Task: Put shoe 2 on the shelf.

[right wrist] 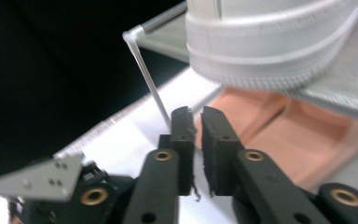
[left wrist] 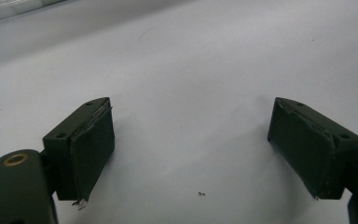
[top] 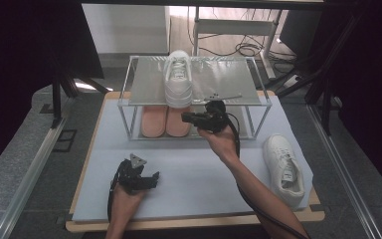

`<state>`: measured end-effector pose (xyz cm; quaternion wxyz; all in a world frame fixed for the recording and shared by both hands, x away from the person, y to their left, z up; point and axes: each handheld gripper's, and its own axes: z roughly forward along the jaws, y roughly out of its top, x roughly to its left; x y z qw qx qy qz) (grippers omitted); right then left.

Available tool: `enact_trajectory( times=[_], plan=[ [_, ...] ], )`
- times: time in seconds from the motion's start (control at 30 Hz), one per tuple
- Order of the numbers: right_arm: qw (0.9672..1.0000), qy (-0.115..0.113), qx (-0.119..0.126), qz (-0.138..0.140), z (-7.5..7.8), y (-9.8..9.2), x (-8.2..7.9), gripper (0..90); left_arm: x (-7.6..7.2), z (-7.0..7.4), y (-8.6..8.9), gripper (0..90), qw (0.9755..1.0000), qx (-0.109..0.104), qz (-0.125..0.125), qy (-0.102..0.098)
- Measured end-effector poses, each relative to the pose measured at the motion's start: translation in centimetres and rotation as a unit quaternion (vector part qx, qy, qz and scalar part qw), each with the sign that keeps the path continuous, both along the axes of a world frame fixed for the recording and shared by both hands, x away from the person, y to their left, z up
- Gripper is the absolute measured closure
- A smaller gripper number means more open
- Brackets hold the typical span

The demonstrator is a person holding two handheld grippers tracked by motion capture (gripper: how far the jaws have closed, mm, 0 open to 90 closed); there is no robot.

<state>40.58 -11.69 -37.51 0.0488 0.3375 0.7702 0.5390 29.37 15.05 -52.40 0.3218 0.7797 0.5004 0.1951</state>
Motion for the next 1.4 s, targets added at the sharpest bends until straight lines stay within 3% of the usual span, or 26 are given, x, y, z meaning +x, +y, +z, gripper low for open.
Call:
enact_trajectory(
  times=[0.17, 0.33, 0.7, 0.87, 1.03, 1.4],
  plan=[
    [0.9987, -0.018, -0.046, -0.01, -0.6, -0.9, -1.1, 67.8, 0.0, 0.0, 0.0, 14.9, 1.0, 0.001, 0.0, 0.001],
    [0.9953, -0.034, -0.089, -0.015, -1.4, -1.6, -2.1, 58.8, 0.0, 0.0, 0.0, 14.9, 1.0, 0.001, 0.0, 0.0],
    [0.9918, -0.026, -0.125, -0.009, -3.2, -4.0, -3.4, 44.3, 0.0, 0.0, 0.0, 14.9, 1.0, 0.001, 0.0, 0.0],
    [0.9912, -0.009, -0.132, -0.011, -3.7, -5.1, -3.9, 37.8, 0.0, 0.0, 0.0, 14.9, 1.0, 0.001, 0.0, 0.0],
    [0.9891, -0.003, -0.146, -0.017, -4.1, -6.0, -4.5, 37.4, 0.0, 0.0, 0.0, 14.9, 1.0, 0.003, -0.002, 0.001],
    [0.9812, 0.012, -0.19, -0.028, -4.7, -8.9, -5.1, 35.4, 0.0, 0.0, 0.0, 14.9, 1.0, 0.001, 0.0, 0.001]
  ],
)
